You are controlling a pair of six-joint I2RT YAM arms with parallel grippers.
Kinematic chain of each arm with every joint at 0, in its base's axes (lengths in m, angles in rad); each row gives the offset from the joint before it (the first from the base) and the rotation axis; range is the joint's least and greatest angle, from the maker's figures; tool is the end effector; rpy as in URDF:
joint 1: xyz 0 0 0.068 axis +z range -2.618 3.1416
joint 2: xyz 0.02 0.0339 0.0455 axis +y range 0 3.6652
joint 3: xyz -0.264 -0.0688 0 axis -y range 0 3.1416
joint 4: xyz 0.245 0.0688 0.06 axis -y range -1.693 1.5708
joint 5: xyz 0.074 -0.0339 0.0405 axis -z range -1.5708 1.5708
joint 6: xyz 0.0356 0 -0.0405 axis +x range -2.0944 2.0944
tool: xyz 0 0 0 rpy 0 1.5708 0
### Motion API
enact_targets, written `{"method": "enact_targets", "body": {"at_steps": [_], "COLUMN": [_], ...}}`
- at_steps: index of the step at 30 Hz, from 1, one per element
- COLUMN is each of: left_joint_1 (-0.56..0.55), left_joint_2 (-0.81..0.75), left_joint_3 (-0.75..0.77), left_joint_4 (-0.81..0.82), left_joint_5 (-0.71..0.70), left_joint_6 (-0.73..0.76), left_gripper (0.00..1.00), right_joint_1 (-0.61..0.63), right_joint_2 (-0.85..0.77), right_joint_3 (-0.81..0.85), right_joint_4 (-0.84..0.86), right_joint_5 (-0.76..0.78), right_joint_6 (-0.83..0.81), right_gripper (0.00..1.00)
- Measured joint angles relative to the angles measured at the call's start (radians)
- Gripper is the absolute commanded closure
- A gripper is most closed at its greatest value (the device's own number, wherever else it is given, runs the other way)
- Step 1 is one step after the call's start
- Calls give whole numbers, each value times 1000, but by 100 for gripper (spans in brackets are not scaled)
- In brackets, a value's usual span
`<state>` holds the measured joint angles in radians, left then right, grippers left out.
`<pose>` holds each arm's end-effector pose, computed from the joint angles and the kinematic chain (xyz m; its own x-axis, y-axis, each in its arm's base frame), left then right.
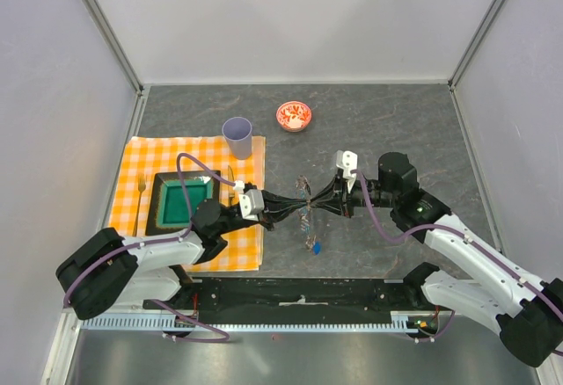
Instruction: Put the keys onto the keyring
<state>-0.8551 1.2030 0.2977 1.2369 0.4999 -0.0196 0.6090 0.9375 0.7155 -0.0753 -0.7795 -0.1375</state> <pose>0.1335 -0.1795 0.2384 0.1948 -0.2502 -0.9484 0.9637 0.2290 0.1375 0.1587 0.1412 0.3018 -0.1067 -0.1933 -0.9753 -0.9820 0.1741 0.0729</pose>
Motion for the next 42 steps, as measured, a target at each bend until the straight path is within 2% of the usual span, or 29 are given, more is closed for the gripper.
{"method": "enact_targets", "body": {"at_steps": [1, 2, 4, 9, 13, 17, 21, 24, 27, 33, 37, 42], "left_joint_1": [0, 0, 0, 0, 0, 0, 0, 0, 0, 0, 0, 0], "left_joint_2": [0, 0, 0, -2, -67, -147, -170, -170, -170, -198, -265, -380], "left_joint_3": [0, 0, -1, -3, -3, 15, 18, 10, -26, -121, -165, -204], "left_joint_4": [0, 0, 0, -10, -84, -228, -333, -372, -374, -388, -397, -437], "left_joint_5": [0, -1, -2, -5, -14, -31, -61, -84, -108, -141, -162, -163], "left_joint_6": [-3, -6, -10, -5, 44, 123, 183, 203, 208, 208, 204, 181], "left_gripper": [98, 98, 98, 81, 73, 70, 68, 67, 65, 62, 61, 59], "right_joint_1": [0, 0, 1, 5, 6, 35, 159, 237, 260, 263, 270, 289], "right_joint_2": [0, 1, 1, 1, 24, 86, 217, 351, 475, 583, 616, 738], "right_joint_3": [-3, -5, -6, 6, 93, 232, 417, 539, 606, 614, 614, 626], "right_joint_4": [7, 11, 12, -33, -208, -399, -589, -726, -824, -912, -911, -881], "right_joint_5": [-3, -6, -9, 12, 97, 213, 418, 570, 693, 780, 779, 777], "right_joint_6": [3, 8, 11, -1, -51, -119, -179, -209, -237, -282, -295, -317], "right_gripper": [88, 95, 100, 100, 100, 100, 100, 100, 100, 100, 100, 100]}}
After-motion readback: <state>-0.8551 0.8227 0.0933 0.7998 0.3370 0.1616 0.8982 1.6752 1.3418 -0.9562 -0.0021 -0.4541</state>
